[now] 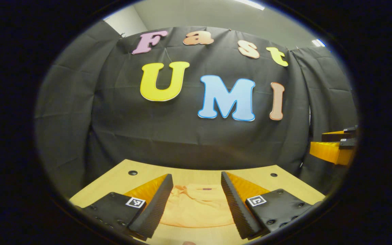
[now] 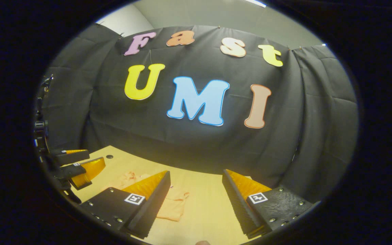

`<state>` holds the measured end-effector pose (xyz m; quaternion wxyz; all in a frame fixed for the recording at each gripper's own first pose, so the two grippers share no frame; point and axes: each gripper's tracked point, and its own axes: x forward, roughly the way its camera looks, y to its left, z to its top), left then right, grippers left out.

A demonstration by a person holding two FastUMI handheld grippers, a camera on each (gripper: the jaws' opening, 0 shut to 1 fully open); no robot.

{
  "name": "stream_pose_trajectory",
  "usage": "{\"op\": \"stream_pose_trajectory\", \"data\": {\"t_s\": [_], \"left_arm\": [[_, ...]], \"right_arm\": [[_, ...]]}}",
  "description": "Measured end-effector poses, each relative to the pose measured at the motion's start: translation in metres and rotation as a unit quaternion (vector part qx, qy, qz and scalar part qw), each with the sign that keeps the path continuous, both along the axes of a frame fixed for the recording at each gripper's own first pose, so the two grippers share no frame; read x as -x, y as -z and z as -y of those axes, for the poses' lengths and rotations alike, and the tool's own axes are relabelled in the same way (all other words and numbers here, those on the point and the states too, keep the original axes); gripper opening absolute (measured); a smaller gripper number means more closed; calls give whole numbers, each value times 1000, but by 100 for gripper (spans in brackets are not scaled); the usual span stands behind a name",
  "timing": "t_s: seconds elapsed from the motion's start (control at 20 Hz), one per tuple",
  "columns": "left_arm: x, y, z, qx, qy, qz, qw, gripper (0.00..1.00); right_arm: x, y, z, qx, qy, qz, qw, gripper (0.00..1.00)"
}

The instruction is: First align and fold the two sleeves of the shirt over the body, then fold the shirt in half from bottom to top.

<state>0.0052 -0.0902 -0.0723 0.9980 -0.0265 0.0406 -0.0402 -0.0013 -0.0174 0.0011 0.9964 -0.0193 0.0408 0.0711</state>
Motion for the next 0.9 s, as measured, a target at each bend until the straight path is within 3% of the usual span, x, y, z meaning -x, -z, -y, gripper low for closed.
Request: {"op": "stream_pose_trajectory", "data": {"t_s": [0.4,0.9], "left_arm": [[23,-24,-4,-24,15,15,999,93],[26,-30,-13,-34,41,24,998,93]], "right_arm": [[21,-11,-18,-1,1,21,1000,95],[24,-1,-27,-29,19,2,999,95]]}}
